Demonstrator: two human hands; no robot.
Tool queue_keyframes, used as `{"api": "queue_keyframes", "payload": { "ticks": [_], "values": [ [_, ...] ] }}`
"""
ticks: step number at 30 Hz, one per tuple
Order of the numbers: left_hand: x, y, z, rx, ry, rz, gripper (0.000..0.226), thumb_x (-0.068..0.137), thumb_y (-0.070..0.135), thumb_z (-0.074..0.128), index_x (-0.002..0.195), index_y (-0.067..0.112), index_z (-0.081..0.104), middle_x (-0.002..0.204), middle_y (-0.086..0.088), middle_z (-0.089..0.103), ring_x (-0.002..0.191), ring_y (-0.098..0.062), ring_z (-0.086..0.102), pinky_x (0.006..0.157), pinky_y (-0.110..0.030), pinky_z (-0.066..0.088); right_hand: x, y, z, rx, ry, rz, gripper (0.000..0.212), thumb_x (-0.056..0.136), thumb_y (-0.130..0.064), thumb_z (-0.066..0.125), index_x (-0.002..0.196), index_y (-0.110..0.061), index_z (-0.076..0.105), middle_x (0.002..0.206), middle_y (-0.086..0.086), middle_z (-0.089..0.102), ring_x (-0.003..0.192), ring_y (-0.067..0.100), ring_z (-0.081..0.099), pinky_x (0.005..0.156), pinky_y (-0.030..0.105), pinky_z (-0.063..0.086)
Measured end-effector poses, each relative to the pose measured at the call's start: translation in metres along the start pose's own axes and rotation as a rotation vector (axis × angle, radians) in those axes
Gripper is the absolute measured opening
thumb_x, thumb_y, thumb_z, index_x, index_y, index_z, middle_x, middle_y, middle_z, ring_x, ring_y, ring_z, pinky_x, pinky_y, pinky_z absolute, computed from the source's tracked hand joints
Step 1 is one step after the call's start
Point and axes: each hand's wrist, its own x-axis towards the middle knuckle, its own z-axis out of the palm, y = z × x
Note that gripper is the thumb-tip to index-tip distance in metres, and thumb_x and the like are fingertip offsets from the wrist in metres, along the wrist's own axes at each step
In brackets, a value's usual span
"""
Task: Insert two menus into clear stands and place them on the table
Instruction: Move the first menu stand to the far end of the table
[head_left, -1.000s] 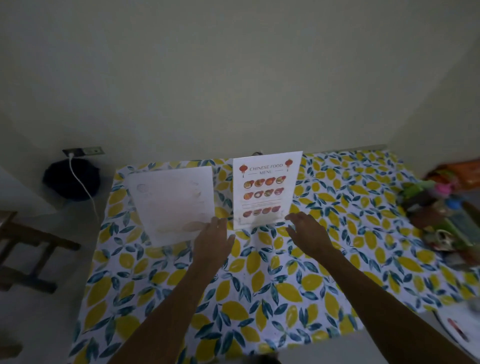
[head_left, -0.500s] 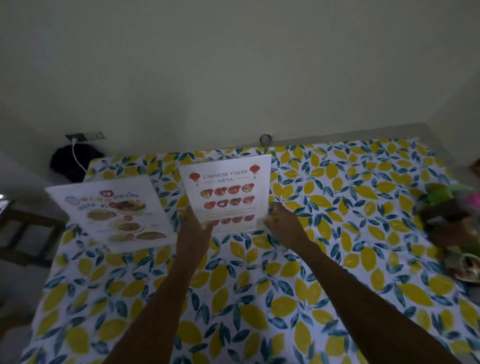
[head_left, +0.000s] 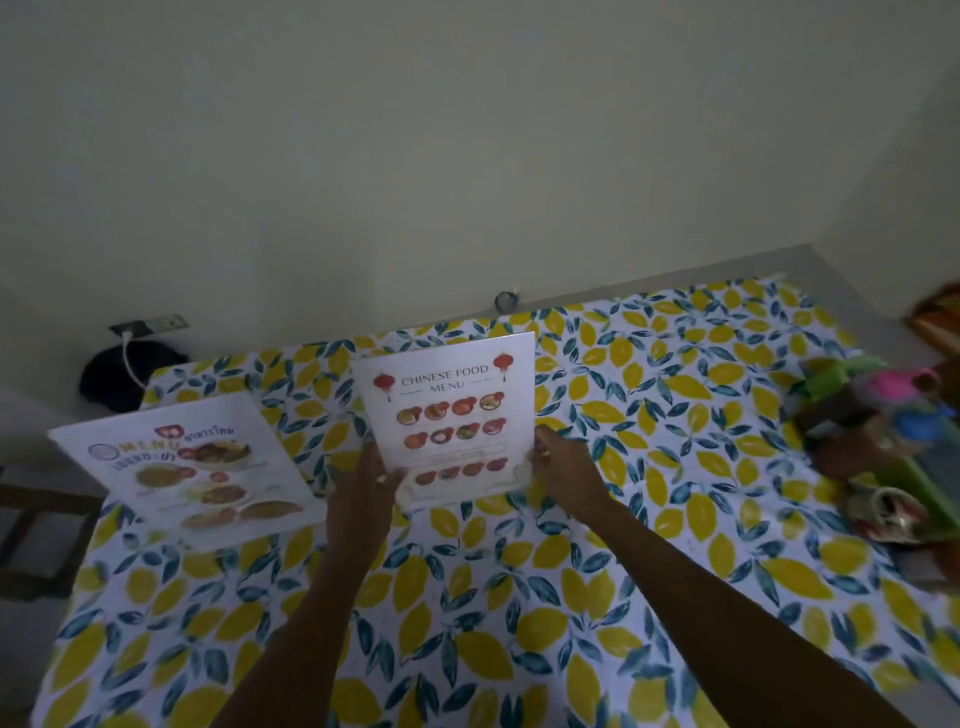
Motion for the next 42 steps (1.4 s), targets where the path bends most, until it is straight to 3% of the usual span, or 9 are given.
{"api": "queue_keyframes", "payload": {
  "ticks": [3, 7, 13, 19, 22, 27, 30, 36, 42],
  "values": [
    [-0.001, 0.024, 0.006, -0.028, -0.057, 0.059, 0.029, 0.09, 0.031, 0.065, 0.112, 0.016, 0.055, 0.092, -0.002, 0.069, 0.08, -0.025, 0.066, 0.065, -0.034, 0.05, -0.011, 0.011, -0.029, -0.049, 0.06, 0.009, 0.012, 0.095, -0.012, 0.054, 0.102, -0.003, 0.058, 0.091, 0.015, 0.067, 0.082, 0.032, 0.063, 0.068, 0.038, 0.049],
    [-0.002, 0.069, 0.021, -0.055, -0.074, 0.162, 0.028, 0.088, 0.032, 0.068, 0.111, 0.021, 0.058, 0.098, -0.001, 0.073, 0.083, -0.022, 0.068, 0.067, -0.037, 0.056, -0.02, 0.03, -0.078, -0.095, 0.126, 0.059, 0.013, 0.095, -0.013, 0.052, 0.1, -0.003, 0.058, 0.093, 0.015, 0.069, 0.082, 0.034, 0.064, 0.069, 0.041, 0.052],
    [0.007, 0.161, 0.049, -0.121, -0.105, 0.328, 0.026, 0.088, 0.027, 0.068, 0.112, 0.017, 0.063, 0.097, -0.005, 0.074, 0.081, -0.023, 0.067, 0.057, -0.026, 0.039, -0.02, 0.067, -0.17, -0.172, 0.216, 0.078, 0.008, 0.093, -0.013, 0.056, 0.092, -0.006, 0.058, 0.086, 0.012, 0.069, 0.077, 0.028, 0.064, 0.066, 0.032, 0.047],
    [0.039, 0.248, 0.106, -0.14, -0.129, 0.413, 0.024, 0.088, 0.032, 0.067, 0.109, 0.02, 0.063, 0.093, -0.002, 0.074, 0.077, -0.019, 0.067, 0.062, -0.031, 0.051, 0.017, 0.121, -0.271, -0.269, 0.219, 0.05, 0.012, 0.09, -0.015, 0.059, 0.093, -0.004, 0.061, 0.091, 0.014, 0.072, 0.083, 0.033, 0.066, 0.073, 0.041, 0.054],
    [0.062, 0.287, 0.146, -0.157, -0.108, 0.408, 0.026, 0.089, 0.03, 0.066, 0.112, 0.018, 0.062, 0.094, -0.004, 0.073, 0.078, -0.02, 0.067, 0.063, -0.033, 0.053, 0.056, 0.154, -0.317, -0.347, 0.241, 0.005, 0.014, 0.089, -0.017, 0.062, 0.093, -0.004, 0.061, 0.09, 0.016, 0.072, 0.081, 0.034, 0.066, 0.07, 0.039, 0.051],
    [0.097, 0.339, 0.22, -0.125, -0.043, 0.335, 0.026, 0.089, 0.03, 0.066, 0.107, 0.012, 0.06, 0.091, -0.008, 0.073, 0.078, -0.025, 0.069, 0.065, -0.033, 0.053, 0.13, 0.218, -0.37, -0.39, 0.138, -0.048, 0.019, 0.089, -0.018, 0.062, 0.104, -0.006, 0.064, 0.098, 0.015, 0.074, 0.091, 0.035, 0.068, 0.076, 0.037, 0.052],
    [0.118, 0.364, 0.255, -0.126, -0.046, 0.248, 0.023, 0.087, 0.034, 0.066, 0.104, 0.019, 0.06, 0.092, -0.003, 0.073, 0.08, -0.02, 0.069, 0.071, -0.04, 0.059, 0.17, 0.249, -0.39, -0.383, 0.061, -0.111, 0.025, 0.088, -0.014, 0.06, 0.112, -0.008, 0.064, 0.104, 0.017, 0.074, 0.094, 0.036, 0.068, 0.081, 0.041, 0.054],
    [0.157, 0.399, 0.302, -0.108, -0.046, 0.23, 0.028, 0.088, 0.034, 0.065, 0.113, 0.024, 0.058, 0.1, -0.001, 0.075, 0.079, -0.015, 0.071, 0.072, -0.041, 0.06, 0.223, 0.301, -0.407, -0.345, 0.011, -0.073, 0.019, 0.087, -0.013, 0.061, 0.102, -0.004, 0.064, 0.101, 0.019, 0.073, 0.092, 0.038, 0.067, 0.082, 0.045, 0.055],
    [0.179, 0.428, 0.345, -0.044, -0.095, 0.246, 0.029, 0.09, 0.032, 0.063, 0.114, 0.018, 0.059, 0.102, -0.005, 0.075, 0.087, -0.023, 0.071, 0.075, -0.044, 0.059, 0.243, 0.348, -0.417, -0.282, 0.029, 0.024, 0.016, 0.09, -0.012, 0.06, 0.103, -0.005, 0.064, 0.101, 0.016, 0.074, 0.089, 0.035, 0.067, 0.076, 0.03, 0.047]
  ]
}}
